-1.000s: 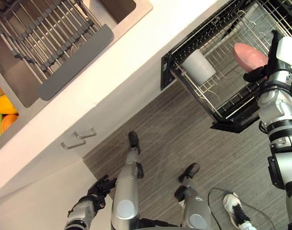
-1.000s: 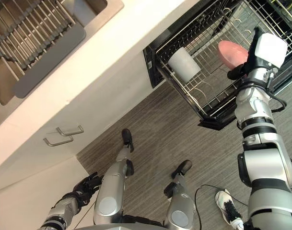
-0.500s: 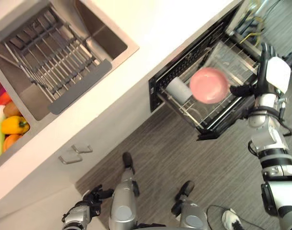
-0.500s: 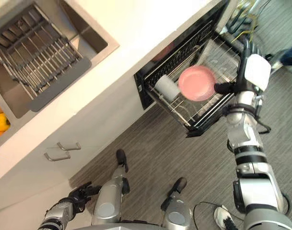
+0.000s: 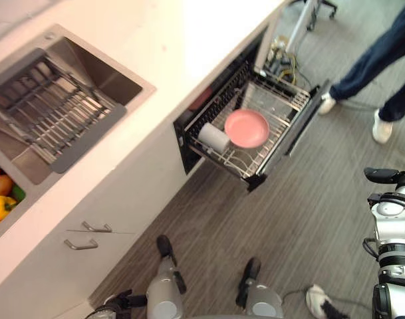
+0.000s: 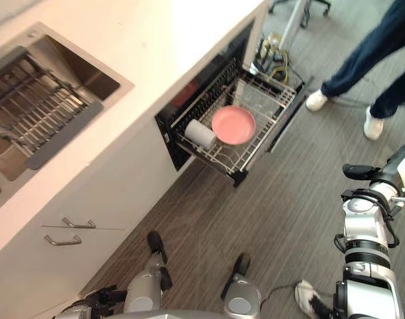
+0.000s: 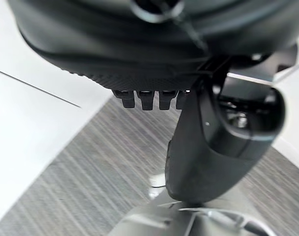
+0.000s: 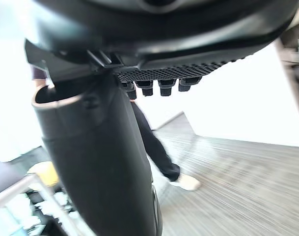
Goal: Walk over to the sink, pick up the cup, carry it to the dishwasher, place the cup inside the dishwasher, then close the dishwasher door
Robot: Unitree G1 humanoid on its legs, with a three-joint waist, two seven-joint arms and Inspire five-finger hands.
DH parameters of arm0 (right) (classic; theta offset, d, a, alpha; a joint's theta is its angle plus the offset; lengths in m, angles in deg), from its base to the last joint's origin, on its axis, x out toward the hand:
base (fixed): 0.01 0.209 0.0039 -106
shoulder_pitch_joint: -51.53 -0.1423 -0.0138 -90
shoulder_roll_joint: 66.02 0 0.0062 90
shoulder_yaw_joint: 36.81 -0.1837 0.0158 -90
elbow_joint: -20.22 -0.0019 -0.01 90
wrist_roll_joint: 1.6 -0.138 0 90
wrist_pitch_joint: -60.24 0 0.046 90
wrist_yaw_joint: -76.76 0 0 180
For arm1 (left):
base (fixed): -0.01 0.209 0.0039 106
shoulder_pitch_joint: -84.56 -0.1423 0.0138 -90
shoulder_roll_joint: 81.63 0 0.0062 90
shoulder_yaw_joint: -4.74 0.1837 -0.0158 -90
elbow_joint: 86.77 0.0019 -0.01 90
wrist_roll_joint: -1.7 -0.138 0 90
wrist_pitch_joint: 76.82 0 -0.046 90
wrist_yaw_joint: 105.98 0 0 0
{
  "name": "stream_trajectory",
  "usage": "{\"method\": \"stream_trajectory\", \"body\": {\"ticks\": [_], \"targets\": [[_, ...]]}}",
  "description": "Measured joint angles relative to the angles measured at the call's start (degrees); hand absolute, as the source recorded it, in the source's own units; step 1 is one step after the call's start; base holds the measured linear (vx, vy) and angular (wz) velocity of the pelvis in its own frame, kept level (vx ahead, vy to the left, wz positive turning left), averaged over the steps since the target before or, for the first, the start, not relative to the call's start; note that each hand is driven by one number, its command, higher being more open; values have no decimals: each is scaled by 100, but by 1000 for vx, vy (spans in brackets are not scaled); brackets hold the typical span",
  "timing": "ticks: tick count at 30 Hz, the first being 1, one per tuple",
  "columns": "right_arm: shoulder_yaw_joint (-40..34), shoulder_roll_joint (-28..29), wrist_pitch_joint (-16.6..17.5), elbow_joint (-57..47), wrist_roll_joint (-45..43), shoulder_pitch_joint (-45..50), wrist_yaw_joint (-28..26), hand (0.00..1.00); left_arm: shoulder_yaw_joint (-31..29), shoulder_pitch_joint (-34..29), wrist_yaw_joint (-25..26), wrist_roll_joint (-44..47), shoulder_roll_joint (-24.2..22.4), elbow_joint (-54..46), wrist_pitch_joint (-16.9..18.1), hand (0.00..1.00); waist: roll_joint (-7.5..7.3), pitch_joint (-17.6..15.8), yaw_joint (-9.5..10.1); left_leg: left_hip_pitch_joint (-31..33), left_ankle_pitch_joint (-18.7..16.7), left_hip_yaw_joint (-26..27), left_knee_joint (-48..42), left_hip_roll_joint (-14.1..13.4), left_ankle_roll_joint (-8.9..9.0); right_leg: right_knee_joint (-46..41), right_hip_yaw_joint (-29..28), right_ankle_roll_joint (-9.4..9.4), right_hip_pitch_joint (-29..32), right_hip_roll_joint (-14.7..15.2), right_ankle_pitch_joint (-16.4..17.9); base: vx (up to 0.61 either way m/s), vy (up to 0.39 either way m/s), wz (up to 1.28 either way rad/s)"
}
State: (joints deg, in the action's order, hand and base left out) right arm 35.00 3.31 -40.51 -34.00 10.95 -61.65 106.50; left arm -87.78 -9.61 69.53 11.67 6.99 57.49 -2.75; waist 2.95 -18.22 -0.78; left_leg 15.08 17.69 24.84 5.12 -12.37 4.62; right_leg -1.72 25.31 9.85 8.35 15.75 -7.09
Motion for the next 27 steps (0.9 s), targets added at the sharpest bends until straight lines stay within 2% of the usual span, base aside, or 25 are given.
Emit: {"method": "stream_trajectory", "body": {"ticks": [1,2,4,6,7,10,14,17,18,20,22,24,27], "targets": [[-9,-59,-37,0,12,-115,-47,0,113,-20,-14,22,-67,-52,12,100,153,-119,-2,-6,-3,78,-4,35,-3,-6,-63,10,69,42,-37,-19,17,-19],[-8,-94,-41,-5,16,-192,-98,0,162,-28,-13,24,-123,-74,25,100,239,-186,2,-13,-8,123,-4,51,-10,-1,-121,14,99,62,-61,-20,34,-27],[57,-332,-52,-68,174,-430,-312,0,308,-67,-32,97,-312,-181,24,100,636,-474,2,-33,-23,232,20,142,-26,-1,-247,64,177,157,-107,-2,31,-20],[184,-504,-101,-113,492,-494,-539,0,425,-197,-72,219,-461,-289,24,100,896,-620,5,-67,-54,255,21,220,-65,5,-309,85,186,233,-113,11,26,-9],[313,-586,-111,-166,651,-496,-647,0,578,-280,-151,246,-496,-291,14,100,1014,-676,6,-64,-74,251,22,266,-79,25,-319,93,190,277,-116,24,28,-4],[524,-777,-110,-287,984,-569,-943,0,836,-510,-385,257,-729,-331,-46,100,1245,-688,31,37,-131,161,23,445,-105,97,-286,168,225,428,-151,42,27,9],[652,-1006,-92,-312,1012,-727,-1043,0,919,-542,-393,337,-790,-514,-75,100,1433,-637,229,327,-148,-417,20,751,-152,-1,39,288,276,679,-158,63,36,46],[991,-1028,-89,-193,1012,-1130,-1036,0,934,-542,-408,382,-755,-716,-92,100,1441,-632,428,468,-87,-878,-9,1039,-273,-238,409,421,192,965,-15,83,66,71],[1089,-1027,-290,-105,1155,-1240,-922,0,935,-543,-415,413,-747,-744,-97,100,1441,-632,470,483,-82,-1015,-9,1102,-280,-258,496,433,140,1012,5,87,56,84],[1082,-1181,-378,533,1162,-1470,-864,0,995,-551,-465,473,-683,-763,-94,100,1437,-635,493,530,-86,-1421,-9,1351,-319,-447,869,479,-76,1225,153,73,48,86],[1133,-1192,-387,969,1123,-1894,-835,0,993,-563,-489,477,-681,-756,-54,100,1446,-629,515,597,-130,-1600,-9,1472,-367,-629,1016,448,-84,1356,284,45,25,61],[1369,-1226,-387,1325,1116,-2209,-782,0,986,-579,-533,467,-681,-707,84,100,1446,-629,543,599,-132,-1807,-10,1573,-371,-737,1211,497,-204,1462,361,37,-30,51],[1862,-1363,-387,1905,976,-2858,-808,0,977,-584,-630,424,-681,-614,420,100,1451,-626,726,600,-126,-2262,-13,1747,-378,-844,1490,546,-377,1550,480,51,-64,41]]}}
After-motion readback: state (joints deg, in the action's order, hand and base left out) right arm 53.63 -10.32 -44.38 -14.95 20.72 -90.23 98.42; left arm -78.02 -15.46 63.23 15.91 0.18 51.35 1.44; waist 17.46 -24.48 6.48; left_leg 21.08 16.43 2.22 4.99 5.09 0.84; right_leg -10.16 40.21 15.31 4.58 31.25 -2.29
